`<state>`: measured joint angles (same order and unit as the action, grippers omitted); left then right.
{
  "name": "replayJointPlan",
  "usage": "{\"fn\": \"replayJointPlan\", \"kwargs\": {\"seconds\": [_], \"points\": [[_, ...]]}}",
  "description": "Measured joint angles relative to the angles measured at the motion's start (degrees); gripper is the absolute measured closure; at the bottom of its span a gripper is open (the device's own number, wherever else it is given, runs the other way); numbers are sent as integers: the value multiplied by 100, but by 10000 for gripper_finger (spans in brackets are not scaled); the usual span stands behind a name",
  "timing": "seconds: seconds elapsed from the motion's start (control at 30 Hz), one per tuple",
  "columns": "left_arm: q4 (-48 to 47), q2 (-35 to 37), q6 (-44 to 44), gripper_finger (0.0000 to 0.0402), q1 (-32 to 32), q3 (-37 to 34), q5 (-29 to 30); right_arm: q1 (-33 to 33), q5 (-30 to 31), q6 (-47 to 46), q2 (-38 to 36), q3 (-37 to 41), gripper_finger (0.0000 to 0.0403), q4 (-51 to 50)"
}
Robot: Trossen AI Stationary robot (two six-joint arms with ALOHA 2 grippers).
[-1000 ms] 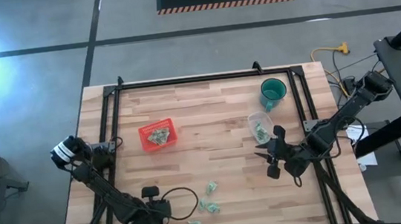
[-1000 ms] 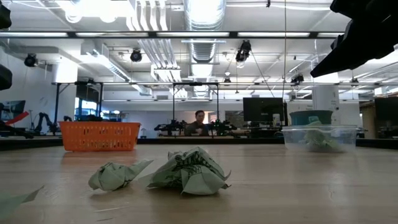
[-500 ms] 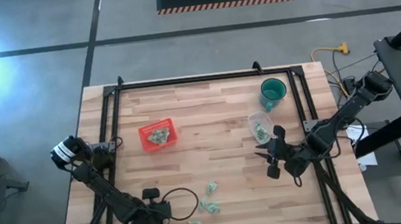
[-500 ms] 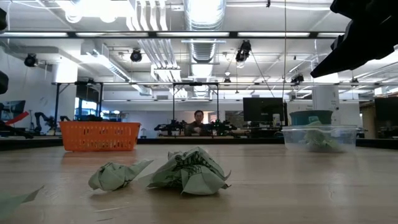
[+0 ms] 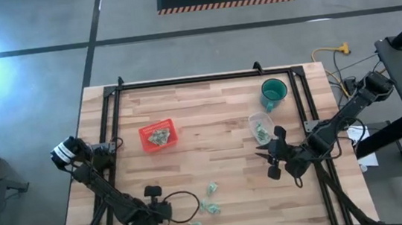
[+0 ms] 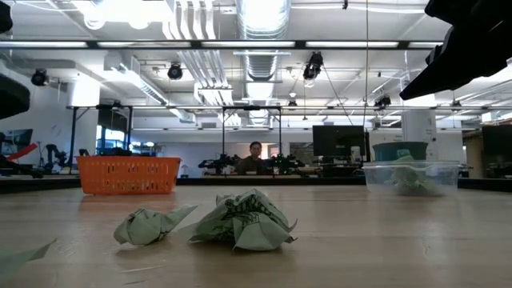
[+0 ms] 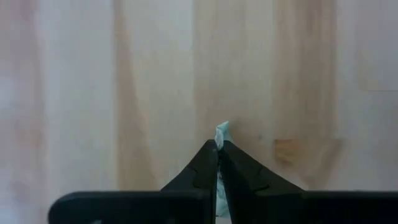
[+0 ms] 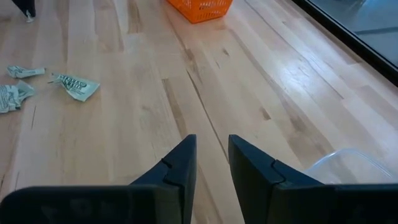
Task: Pick and place items into bin
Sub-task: Put the stevia packet into the orange bin
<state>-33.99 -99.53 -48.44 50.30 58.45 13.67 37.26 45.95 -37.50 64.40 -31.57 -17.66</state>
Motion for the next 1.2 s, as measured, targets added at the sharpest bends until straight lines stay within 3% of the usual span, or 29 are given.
{"fn": "replayJointPlan", "kwargs": {"seconds": [0.37, 0.63, 0.9, 1.2], "points": [[-504, 34, 651, 401, -80, 309, 1893, -2, 2, 0, 0, 0, 323, 1], [-616, 72, 686, 401, -567, 357, 3191, -2, 4, 0, 0, 0, 330, 6], [-1536, 224, 686, 402, -1595, 357, 3861, -2, 7, 2, 0, 0, 327, 8], [-1958, 706, 1313, 402, -2856, 346, 3853, -2, 11, 6, 0, 72, 335, 6]]}}
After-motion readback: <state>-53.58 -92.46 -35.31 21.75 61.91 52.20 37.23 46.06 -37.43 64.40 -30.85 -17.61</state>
